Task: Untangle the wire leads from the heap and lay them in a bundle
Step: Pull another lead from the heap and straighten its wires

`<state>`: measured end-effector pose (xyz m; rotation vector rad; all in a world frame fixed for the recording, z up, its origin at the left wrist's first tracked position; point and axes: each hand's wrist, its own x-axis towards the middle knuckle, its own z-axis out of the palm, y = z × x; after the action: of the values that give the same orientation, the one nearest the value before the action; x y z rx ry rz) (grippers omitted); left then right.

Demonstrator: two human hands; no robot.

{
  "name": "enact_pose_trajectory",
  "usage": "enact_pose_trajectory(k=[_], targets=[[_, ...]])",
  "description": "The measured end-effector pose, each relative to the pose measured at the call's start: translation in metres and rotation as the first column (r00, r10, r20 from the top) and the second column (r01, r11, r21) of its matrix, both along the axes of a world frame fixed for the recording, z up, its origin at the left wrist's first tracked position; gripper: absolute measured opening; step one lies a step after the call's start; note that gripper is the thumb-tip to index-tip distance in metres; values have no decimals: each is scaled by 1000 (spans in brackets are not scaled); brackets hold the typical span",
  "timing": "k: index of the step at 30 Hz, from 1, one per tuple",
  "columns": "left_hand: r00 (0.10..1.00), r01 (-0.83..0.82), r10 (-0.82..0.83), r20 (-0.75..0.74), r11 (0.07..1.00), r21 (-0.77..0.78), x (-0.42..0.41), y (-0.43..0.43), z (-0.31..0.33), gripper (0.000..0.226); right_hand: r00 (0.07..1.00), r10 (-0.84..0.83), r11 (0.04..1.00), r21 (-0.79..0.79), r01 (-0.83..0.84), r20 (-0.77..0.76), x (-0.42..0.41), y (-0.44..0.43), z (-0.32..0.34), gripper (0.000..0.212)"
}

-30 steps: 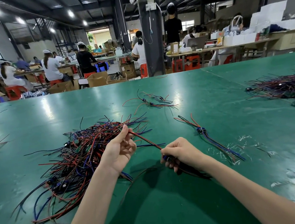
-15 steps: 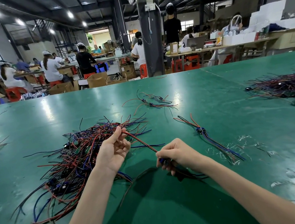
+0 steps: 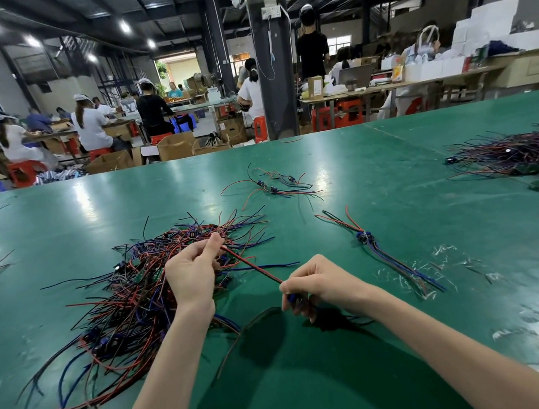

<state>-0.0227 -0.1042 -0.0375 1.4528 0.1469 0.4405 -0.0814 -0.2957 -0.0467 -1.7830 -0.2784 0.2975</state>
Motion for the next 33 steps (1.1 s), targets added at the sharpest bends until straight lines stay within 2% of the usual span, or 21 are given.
enact_pose_trajectory(k=[1,3,8,10,14,16,19,21,23,24,26,27,30,33], targets=[[996,-71,61,72,987,147,0,0,-2,14,1000,23,1000,7,-23,7,-2,1,1,26],[973,-173,107,202,924,342,-1,0,-3,13,998,65,997,39,-65,19,-4,3,3,24],[922,-286,45,385,750,597,-5,-2,-9,12,985,169,977,124,-172,40,-10,8,7,24],[919,-297,49,392,740,603,-5,0,-8,15,989,148,977,154,-150,29,-10,8,7,24],[925,-294,118,361,825,483,-3,5,-1,22,999,42,984,172,-43,6,-6,4,7,24],[927,-288,119,357,836,467,-3,4,0,22,997,82,984,156,-83,13,-7,5,7,24],[914,-294,59,401,779,554,-5,0,-2,20,980,199,970,139,-199,14,-12,10,7,24],[922,-277,49,383,775,568,-6,1,-4,21,980,198,974,110,-198,10,-14,11,8,24],[955,-215,81,285,853,475,-2,4,-2,21,991,134,988,71,-134,1,-13,11,8,26],[974,-155,79,210,914,374,0,5,1,21,996,93,994,55,-92,-12,-12,10,8,28],[997,-18,12,77,996,84,1,4,6,21,998,22,999,28,-21,-55,-9,8,8,30],[999,45,-43,25,997,-62,0,3,9,22,997,-3,1000,13,4,-76,-8,7,9,30],[957,217,-277,-90,886,-410,-4,2,16,30,992,-51,999,-10,50,-118,-8,7,9,30],[868,311,-478,-132,733,-604,-7,2,18,36,985,-95,995,-17,93,-143,-7,8,8,30]])
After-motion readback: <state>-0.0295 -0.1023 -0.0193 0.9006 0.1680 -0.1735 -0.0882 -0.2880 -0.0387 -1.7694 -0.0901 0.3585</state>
